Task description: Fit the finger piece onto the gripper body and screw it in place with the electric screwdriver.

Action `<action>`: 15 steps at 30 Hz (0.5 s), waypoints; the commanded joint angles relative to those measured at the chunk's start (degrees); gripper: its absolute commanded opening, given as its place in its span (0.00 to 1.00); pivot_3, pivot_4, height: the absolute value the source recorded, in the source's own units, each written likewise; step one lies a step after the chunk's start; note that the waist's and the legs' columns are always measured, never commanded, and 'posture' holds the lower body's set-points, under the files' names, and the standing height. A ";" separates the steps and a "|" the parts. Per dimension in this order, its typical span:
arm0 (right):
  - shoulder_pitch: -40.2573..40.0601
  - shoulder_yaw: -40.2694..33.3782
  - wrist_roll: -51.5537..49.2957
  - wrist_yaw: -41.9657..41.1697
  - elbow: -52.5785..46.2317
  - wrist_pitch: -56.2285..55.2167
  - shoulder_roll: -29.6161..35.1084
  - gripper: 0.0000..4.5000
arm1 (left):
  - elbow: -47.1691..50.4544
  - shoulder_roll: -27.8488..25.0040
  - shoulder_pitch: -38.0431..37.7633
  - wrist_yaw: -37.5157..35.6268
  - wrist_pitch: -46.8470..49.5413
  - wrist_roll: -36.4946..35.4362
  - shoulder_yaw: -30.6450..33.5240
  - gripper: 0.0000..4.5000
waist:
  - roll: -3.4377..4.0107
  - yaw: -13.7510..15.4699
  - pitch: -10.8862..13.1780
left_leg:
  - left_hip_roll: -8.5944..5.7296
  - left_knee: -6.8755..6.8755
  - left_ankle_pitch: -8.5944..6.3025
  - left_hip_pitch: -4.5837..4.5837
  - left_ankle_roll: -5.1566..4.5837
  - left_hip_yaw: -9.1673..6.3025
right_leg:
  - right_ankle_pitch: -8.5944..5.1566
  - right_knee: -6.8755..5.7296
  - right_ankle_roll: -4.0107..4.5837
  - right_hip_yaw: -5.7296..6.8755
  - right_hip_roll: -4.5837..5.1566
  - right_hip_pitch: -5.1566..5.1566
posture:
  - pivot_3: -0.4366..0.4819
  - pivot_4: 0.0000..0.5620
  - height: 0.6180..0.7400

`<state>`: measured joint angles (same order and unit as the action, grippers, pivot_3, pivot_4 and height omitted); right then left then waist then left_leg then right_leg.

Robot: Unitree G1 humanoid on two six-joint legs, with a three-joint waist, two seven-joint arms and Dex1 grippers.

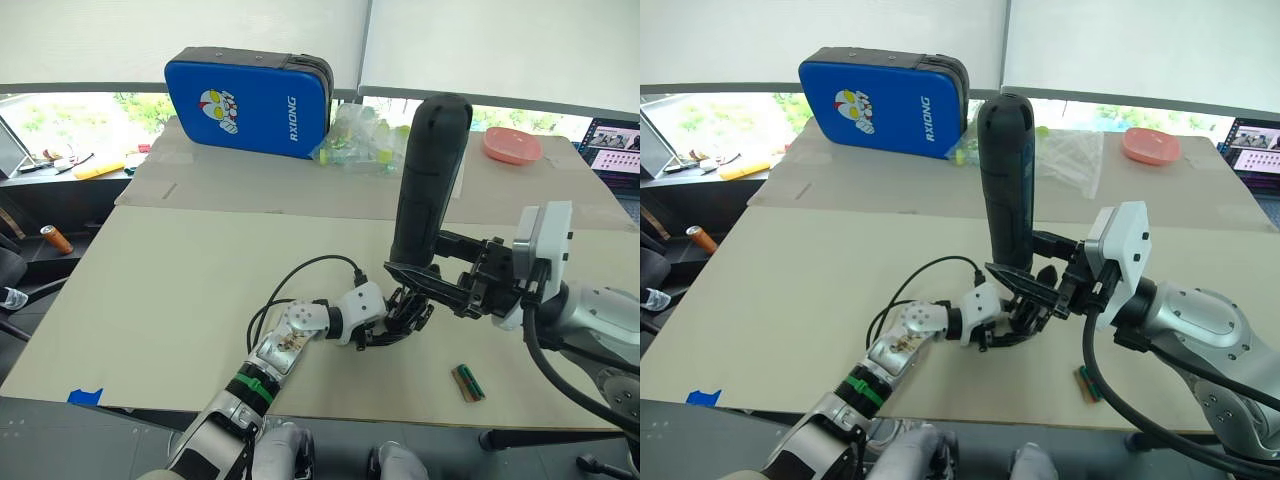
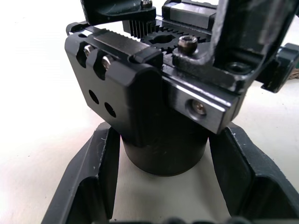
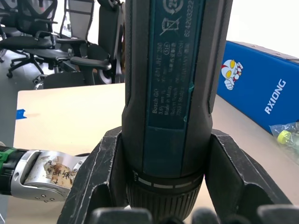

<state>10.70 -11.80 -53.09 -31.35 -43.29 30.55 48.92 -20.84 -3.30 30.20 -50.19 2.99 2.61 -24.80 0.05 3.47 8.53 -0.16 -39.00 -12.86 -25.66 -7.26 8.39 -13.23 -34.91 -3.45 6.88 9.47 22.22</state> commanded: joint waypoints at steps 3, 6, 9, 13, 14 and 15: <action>1.05 -1.43 -0.05 -0.09 -1.55 -0.35 -0.44 0.43 | -0.79 -0.35 -1.75 -1.33 2.21 0.39 -2.04 0.51 | 0.00 0.00 0.00 | 0.00 0.00 0.00 0.00 0.00 0.00 | 0.00 0.00 0.00 0.01 0.00 0.00 | 0.48 0.27 1.00; 1.03 -1.43 0.10 -0.05 -1.52 -0.33 -0.49 0.43 | -0.65 -0.33 -1.81 -1.44 2.36 0.38 -2.18 0.51 | 0.00 0.00 0.00 | 0.00 0.00 0.00 0.00 0.00 0.00 | 0.00 0.00 0.00 0.01 0.00 0.00 | 0.48 0.27 1.00; 1.09 -1.31 0.28 0.02 -1.45 -0.34 -0.58 0.43 | -0.44 -0.34 -1.84 -1.46 2.57 0.35 -2.25 0.51 | 0.00 0.00 0.00 | 0.00 0.00 0.00 0.00 0.00 0.00 | 0.00 0.00 0.00 0.01 0.00 0.00 | 0.48 0.27 1.00; 1.29 -0.97 0.38 0.41 -1.36 -0.05 -0.78 0.43 | -0.10 -0.41 -1.99 -1.46 2.84 0.38 -2.30 0.51 | 0.00 -0.01 0.00 | 0.00 0.01 0.00 0.00 0.00 0.00 | 0.00 0.00 0.00 0.01 0.01 0.01 | 0.48 0.27 1.00; 1.33 -0.84 0.50 0.45 -1.36 -0.04 -0.87 0.43 | -0.04 -0.42 -2.04 -1.47 2.88 0.39 -2.32 0.51 | 0.00 -0.01 0.00 | 0.00 0.01 0.00 0.00 0.00 0.00 | 0.00 0.00 0.00 0.01 0.00 0.01 | 0.48 0.27 1.00; 1.44 -0.71 0.59 0.45 -1.32 0.01 -0.92 0.43 | -0.01 -0.45 -2.05 -1.49 2.91 0.40 -2.32 0.51 | 0.00 -0.02 0.00 | 0.00 0.01 0.00 0.00 0.00 0.00 | 0.00 0.00 0.00 0.02 0.00 0.01 | 0.48 0.27 1.00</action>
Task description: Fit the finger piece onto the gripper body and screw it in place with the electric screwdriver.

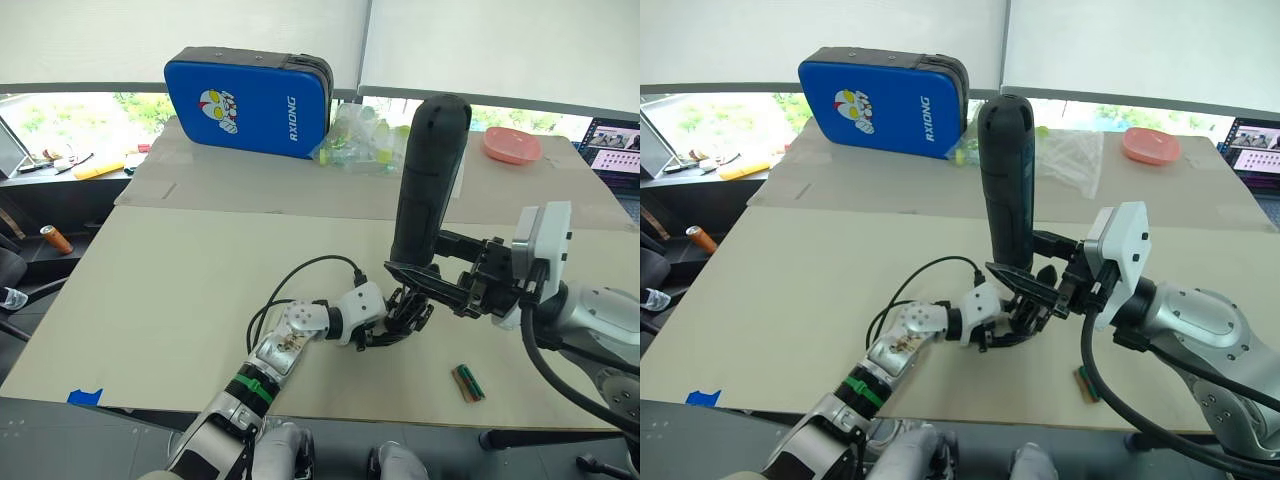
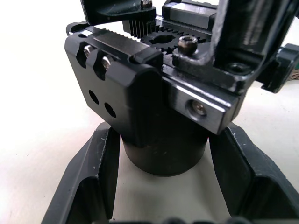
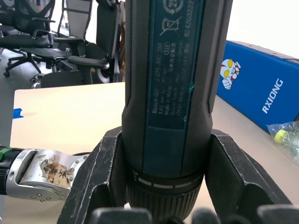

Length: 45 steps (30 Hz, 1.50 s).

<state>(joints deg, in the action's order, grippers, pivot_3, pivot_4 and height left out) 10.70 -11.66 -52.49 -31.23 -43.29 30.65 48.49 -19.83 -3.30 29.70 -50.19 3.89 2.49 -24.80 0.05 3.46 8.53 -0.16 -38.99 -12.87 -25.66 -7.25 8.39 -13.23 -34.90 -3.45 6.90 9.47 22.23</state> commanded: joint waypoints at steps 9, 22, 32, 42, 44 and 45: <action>2.06 -0.43 0.34 0.13 -1.17 0.71 -0.90 0.43 | -1.09 -0.46 -1.51 -1.54 2.01 0.51 -2.32 0.51 | 0.00 0.00 0.00 | 0.00 0.00 0.00 0.00 0.00 0.00 | 0.00 0.00 0.00 0.01 0.00 0.00 | 0.48 0.27 1.00; 3.28 -0.49 0.04 0.42 -1.41 1.87 -1.20 0.43 | -0.89 -0.50 -1.77 -1.56 2.21 0.41 -2.40 0.51 | 0.00 -0.01 0.00 | 0.00 0.01 0.00 -0.01 0.00 0.00 | 0.00 0.00 0.00 0.02 0.00 0.01 | 0.48 0.27 1.00; 4.81 -2.10 -3.15 0.97 -1.21 3.42 -0.37 0.43 | -0.96 -0.43 -1.83 -1.55 2.22 0.30 -2.50 0.51 | 0.00 -0.06 0.00 | 0.00 0.01 0.00 -0.01 0.00 0.00 | 0.00 0.00 0.00 0.02 0.00 0.01 | 0.48 0.27 1.00; 6.48 -3.50 -8.16 3.10 -0.60 7.42 0.41 0.43 | -1.11 -0.37 -1.79 -1.59 2.13 0.25 -2.52 0.51 | 0.00 -0.04 0.00 | 0.00 0.01 -0.01 -0.03 -0.01 0.00 | 0.00 0.02 0.00 0.03 0.02 0.01 | 0.48 0.27 1.00; 6.61 -3.56 -8.22 3.48 -0.50 7.73 0.52 0.43 | -1.11 -0.37 -1.78 -1.60 2.16 0.24 -2.51 0.51 | 0.00 -0.03 0.00 | 0.00 0.01 -0.01 -0.03 -0.01 0.00 | 0.00 0.02 0.00 0.03 0.03 0.01 | 0.48 0.27 1.00; 6.63 -3.60 -8.12 3.52 -0.41 7.84 0.54 0.43 | -1.11 -0.37 -1.77 -1.61 2.18 0.23 -2.52 0.51 | 0.00 -0.03 0.00 | 0.00 0.01 -0.01 -0.03 -0.01 0.00 | 0.00 0.02 0.00 0.03 0.02 0.01 | 0.48 0.27 1.00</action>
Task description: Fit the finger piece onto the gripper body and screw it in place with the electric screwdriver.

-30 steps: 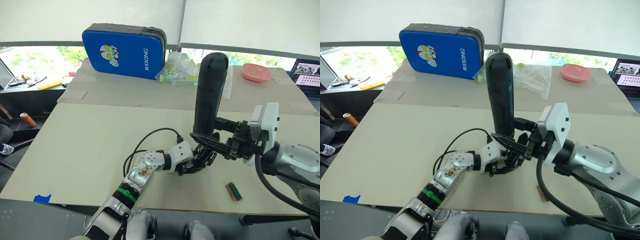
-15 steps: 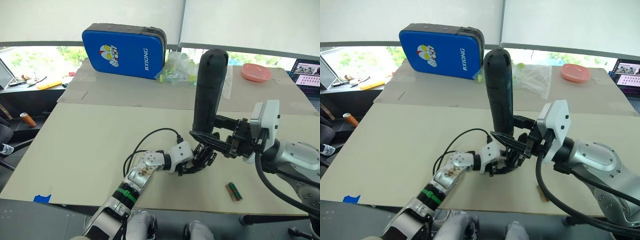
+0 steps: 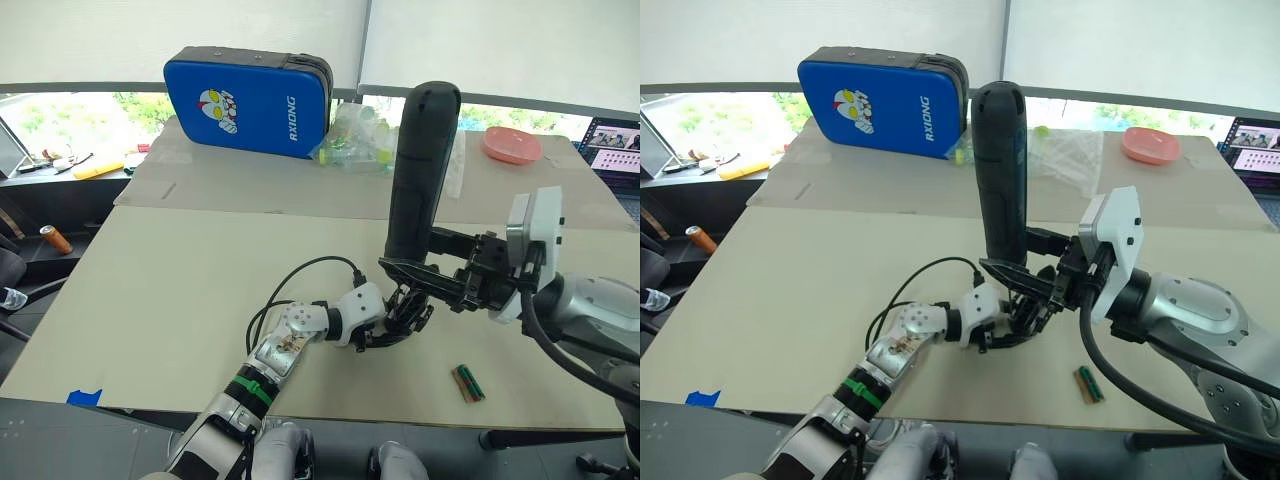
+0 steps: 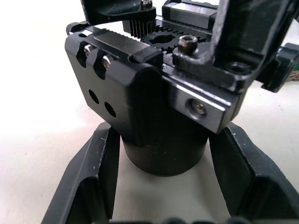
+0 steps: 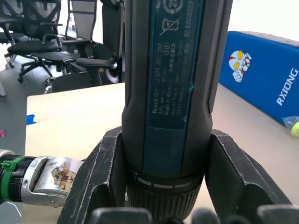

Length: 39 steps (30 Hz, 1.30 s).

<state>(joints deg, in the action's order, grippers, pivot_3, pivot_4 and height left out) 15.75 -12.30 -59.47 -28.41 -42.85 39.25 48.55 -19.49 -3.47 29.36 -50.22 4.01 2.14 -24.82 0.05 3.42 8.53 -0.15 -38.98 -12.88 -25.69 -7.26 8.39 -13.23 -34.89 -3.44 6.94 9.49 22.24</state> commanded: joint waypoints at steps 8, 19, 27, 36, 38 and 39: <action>1.00 -2.85 0.66 0.85 -0.53 -1.29 0.10 0.43 | -1.54 -0.19 -1.36 -1.70 2.15 0.55 -2.50 0.51 | 0.00 0.00 0.00 | 0.00 0.00 0.00 -0.01 0.00 0.00 | 0.00 0.00 0.00 0.01 -0.01 0.01 | 0.48 0.27 1.00; 0.22 -2.72 2.75 0.72 -0.56 -1.83 -0.74 0.43 | -1.49 -0.23 -1.39 -1.80 2.20 0.56 -2.55 0.51 | 0.00 0.00 0.00 | 0.00 0.00 0.00 -0.02 0.00 0.00 | 0.00 0.00 0.00 0.01 -0.02 0.01 | 0.48 0.27 1.00; 0.24 -2.61 2.77 0.71 -0.81 -1.53 -1.29 0.43 | -1.26 -0.36 -1.57 -1.86 2.29 0.50 -2.54 0.51 | 0.00 0.00 0.00 | 0.00 0.00 0.00 -0.03 0.00 0.00 | 0.00 0.00 0.00 0.01 -0.02 0.02 | 0.48 0.27 1.00; 2.18 -2.65 0.38 1.19 -1.24 -0.95 -1.24 0.43 | -1.18 -0.39 -1.64 -1.97 2.25 0.45 -2.63 0.51 | 0.00 -0.01 0.00 | 0.00 0.00 0.00 -0.03 0.00 0.00 | 0.00 0.00 0.00 0.02 -0.02 0.02 | 0.48 0.27 1.00; 2.53 -2.91 -0.18 1.45 -1.18 -0.69 -1.03 0.43 | -1.22 -0.34 -1.61 -2.01 2.25 0.44 -2.67 0.51 | 0.00 0.00 0.00 | 0.00 0.00 0.00 -0.03 0.00 0.00 | 0.00 0.00 0.00 0.02 -0.02 0.02 | 0.48 0.27 1.00; 2.69 -3.01 -0.47 1.63 -1.17 -0.52 -0.94 0.43 | -1.23 -0.32 -1.61 -2.04 2.24 0.43 -2.69 0.51 | 0.00 0.00 0.00 | 0.00 0.00 0.00 -0.03 0.00 0.00 | 0.00 0.00 0.00 0.02 -0.02 0.02 | 0.48 0.27 1.00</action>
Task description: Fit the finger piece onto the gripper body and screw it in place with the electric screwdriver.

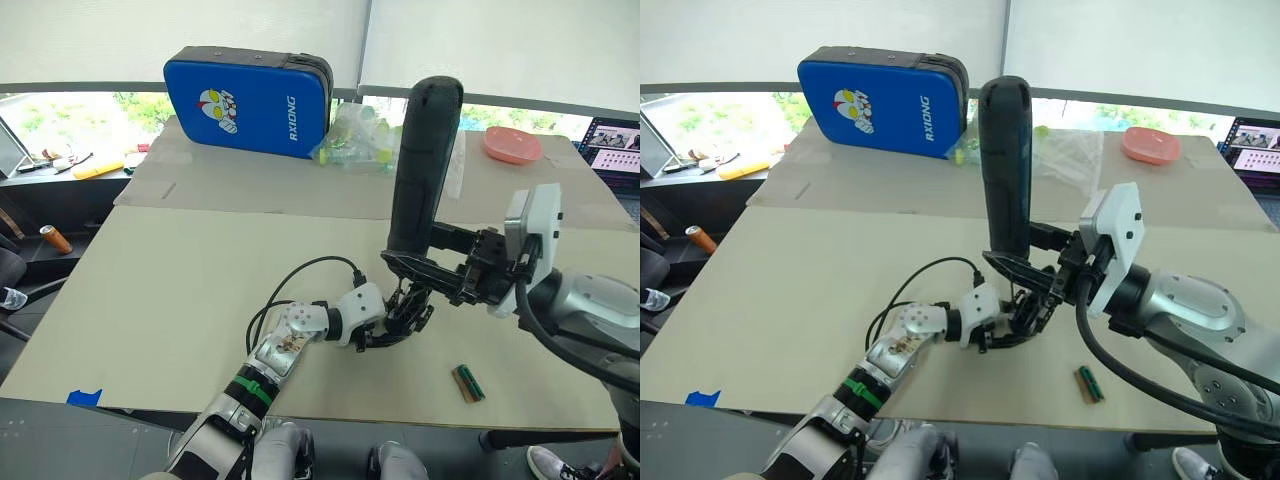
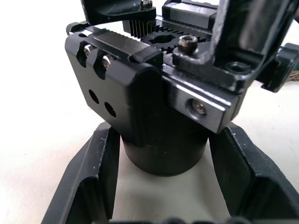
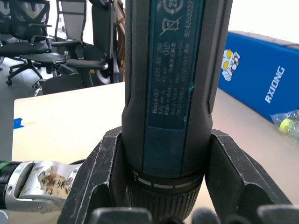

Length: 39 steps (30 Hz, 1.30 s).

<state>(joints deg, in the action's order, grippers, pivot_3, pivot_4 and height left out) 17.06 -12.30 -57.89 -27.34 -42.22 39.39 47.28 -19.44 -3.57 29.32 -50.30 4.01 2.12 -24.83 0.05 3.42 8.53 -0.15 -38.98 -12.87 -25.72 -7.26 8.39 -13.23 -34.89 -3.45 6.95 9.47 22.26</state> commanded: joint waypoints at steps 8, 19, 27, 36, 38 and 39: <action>2.35 -3.29 -5.09 2.26 -2.05 0.57 1.78 0.43 | -1.42 -0.10 -1.54 -2.17 2.15 0.47 -2.82 0.51 | 0.00 0.00 0.00 | 0.00 0.00 0.00 -0.01 0.00 0.00 | 0.00 0.00 0.00 0.00 0.01 0.00 | 0.48 0.27 1.00; 2.38 -3.05 -5.94 2.82 -1.68 0.97 3.11 0.43 | -1.44 -0.03 -1.45 -2.39 2.18 0.55 -2.82 0.51 | 0.00 0.00 0.00 | 0.00 0.00 0.00 -0.02 0.00 0.00 | 0.00 0.01 0.00 0.01 0.01 0.00 | 0.48 0.27 1.00; 1.98 -2.80 -4.75 2.70 -1.48 1.09 3.18 0.43 | -1.34 -0.10 -1.43 -2.56 2.36 0.50 -2.80 0.51 | 0.00 0.01 0.00 | 0.00 0.00 0.00 -0.03 0.00 0.00 | 0.00 0.01 0.00 0.02 0.00 0.00 | 0.48 0.27 1.00; 2.56 -2.45 -5.28 2.57 -1.46 1.63 3.38 0.43 | -1.25 -0.02 -1.54 -2.58 2.49 0.46 -2.85 0.51 | 0.00 0.00 0.00 | 0.00 0.00 0.00 -0.03 0.00 0.00 | 0.00 0.01 0.00 0.02 0.00 0.01 | 0.48 0.27 1.00; 2.83 -2.44 -5.32 2.59 -1.55 1.21 2.92 0.43 | -1.25 0.00 -1.55 -2.59 2.51 0.45 -2.86 0.51 | 0.00 0.00 0.00 | 0.00 0.00 0.00 -0.03 0.00 0.00 | 0.00 0.01 0.00 0.02 0.00 0.01 | 0.48 0.27 1.00; 2.87 -2.57 -5.36 2.43 -1.62 0.99 2.83 0.43 | -1.23 0.01 -1.58 -2.58 2.53 0.45 -2.86 0.51 | 0.00 0.00 0.00 | 0.00 0.00 0.00 -0.03 0.00 0.00 | 0.00 0.01 0.00 0.02 0.00 0.01 | 0.48 0.27 1.00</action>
<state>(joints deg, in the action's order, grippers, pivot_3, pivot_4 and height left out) 17.98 -12.55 -62.11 -24.82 -42.28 41.81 50.22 -19.36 -3.26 29.35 -50.81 4.03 2.10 -24.83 0.05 3.43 8.53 -0.15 -38.98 -12.87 -25.75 -7.26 8.38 -13.23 -34.88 -3.44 6.97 9.47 22.27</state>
